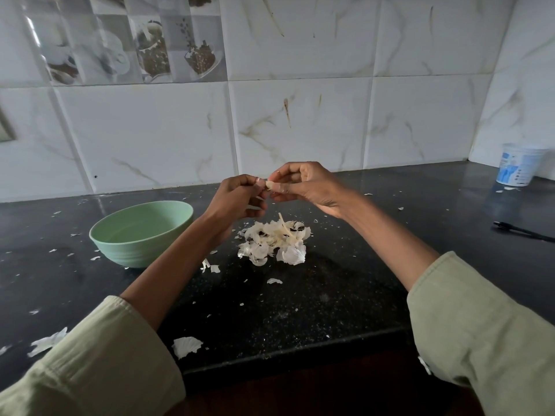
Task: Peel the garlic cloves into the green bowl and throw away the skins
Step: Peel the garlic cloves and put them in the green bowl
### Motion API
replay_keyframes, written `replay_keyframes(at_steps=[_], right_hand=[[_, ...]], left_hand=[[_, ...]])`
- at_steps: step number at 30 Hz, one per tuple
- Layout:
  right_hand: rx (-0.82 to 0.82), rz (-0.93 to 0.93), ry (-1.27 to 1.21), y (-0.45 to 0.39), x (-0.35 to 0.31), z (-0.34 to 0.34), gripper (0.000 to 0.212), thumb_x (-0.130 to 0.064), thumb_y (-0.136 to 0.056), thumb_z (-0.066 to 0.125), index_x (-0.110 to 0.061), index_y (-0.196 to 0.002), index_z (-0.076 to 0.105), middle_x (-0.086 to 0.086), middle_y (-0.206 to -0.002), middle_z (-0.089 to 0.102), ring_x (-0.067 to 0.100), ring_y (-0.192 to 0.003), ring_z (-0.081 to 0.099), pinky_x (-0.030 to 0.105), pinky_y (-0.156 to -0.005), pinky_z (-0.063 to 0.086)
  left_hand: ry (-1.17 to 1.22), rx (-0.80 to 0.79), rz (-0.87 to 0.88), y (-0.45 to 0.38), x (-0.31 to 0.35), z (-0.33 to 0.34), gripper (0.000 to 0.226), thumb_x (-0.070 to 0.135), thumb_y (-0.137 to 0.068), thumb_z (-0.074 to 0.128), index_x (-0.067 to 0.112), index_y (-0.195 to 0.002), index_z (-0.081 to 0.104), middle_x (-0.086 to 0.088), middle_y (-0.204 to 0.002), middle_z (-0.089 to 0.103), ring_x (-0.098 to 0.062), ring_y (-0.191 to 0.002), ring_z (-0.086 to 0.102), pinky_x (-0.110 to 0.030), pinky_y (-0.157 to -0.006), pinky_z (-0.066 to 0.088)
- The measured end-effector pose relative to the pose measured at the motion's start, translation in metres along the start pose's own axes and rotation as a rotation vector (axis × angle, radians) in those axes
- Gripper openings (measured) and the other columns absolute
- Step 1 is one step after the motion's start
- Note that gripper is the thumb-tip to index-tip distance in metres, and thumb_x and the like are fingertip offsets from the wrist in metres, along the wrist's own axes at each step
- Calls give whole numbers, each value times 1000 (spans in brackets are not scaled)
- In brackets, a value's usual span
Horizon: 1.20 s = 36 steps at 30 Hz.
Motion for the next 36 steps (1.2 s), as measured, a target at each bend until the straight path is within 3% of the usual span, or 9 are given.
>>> replay_keyframes(at_steps=[2, 6, 11, 16, 21, 26, 31, 36], right_hand=[[58, -18, -5, 0, 0, -3, 26, 3, -86, 79, 7, -110, 70, 25, -107, 63, 27, -98, 72, 40, -91, 62], [162, -66, 43, -1, -1, -6, 21, -1, -86, 82, 1, -105, 72, 27, -115, 70, 28, -103, 75, 39, -94, 61], [216, -86, 117, -1, -1, 0, 22, -3, -83, 84, 4, -101, 73, 18, -108, 74, 16, -91, 71, 28, -84, 61], [144, -71, -4, -2, -1, 3, 22, 5, -85, 79, 11, -103, 69, 35, -115, 67, 31, -95, 74, 40, -87, 63], [120, -81, 16, 2, -4, 5, 24, 8, -88, 75, 15, -108, 65, 28, -104, 75, 38, -96, 76, 44, -91, 62], [160, -180, 230, 3, -14, 4, 13, -6, -89, 80, 3, -97, 74, 17, -92, 78, 32, -85, 78, 48, -86, 64], [227, -280, 453, 7, -24, 3, 10, -7, -84, 84, -2, -89, 77, 5, -75, 77, 20, -69, 77, 36, -72, 65], [232, -267, 510, 8, -23, 2, 11, -11, -81, 85, -6, -84, 76, 4, -71, 77, 21, -67, 76, 44, -74, 65]], left_hand=[[28, 4, -6, -1, -1, 1, 24, 21, -108, 57, 0, -114, 66, -8, -95, 71, -16, -75, 67, -28, -66, 58], [-20, 10, 48, 0, 0, 2, 23, 17, -102, 67, 2, -119, 66, -14, -105, 73, -16, -80, 72, -25, -67, 59], [-165, 136, 215, 2, 9, -5, 20, 14, -86, 86, 14, -101, 72, -10, -95, 77, -19, -81, 74, -29, -71, 62], [-265, 176, 296, 5, 18, -9, 24, 18, -81, 90, 13, -99, 75, -1, -90, 79, -12, -78, 75, -21, -70, 59], [-343, 210, 337, 5, 22, -10, 21, 14, -79, 91, 10, -94, 76, -1, -83, 77, -3, -72, 72, -14, -66, 54], [-435, 229, 384, 6, 28, -10, 15, 16, -83, 88, 8, -92, 78, 0, -79, 76, 0, -68, 69, -10, -65, 51], [-487, 233, 416, 6, 29, -11, 15, 16, -82, 89, 11, -93, 80, 1, -86, 76, -7, -76, 70, -10, -68, 52], [-470, 236, 410, 7, 30, -9, 16, 9, -81, 88, 10, -96, 82, 2, -86, 77, -4, -74, 71, -9, -68, 50]])
Point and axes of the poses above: each hand's wrist, its own y-axis away from the middle knuckle, its own z-axis out of the palm, x = y × z, the point moved 6 cm from there along -y, towards the middle knuckle
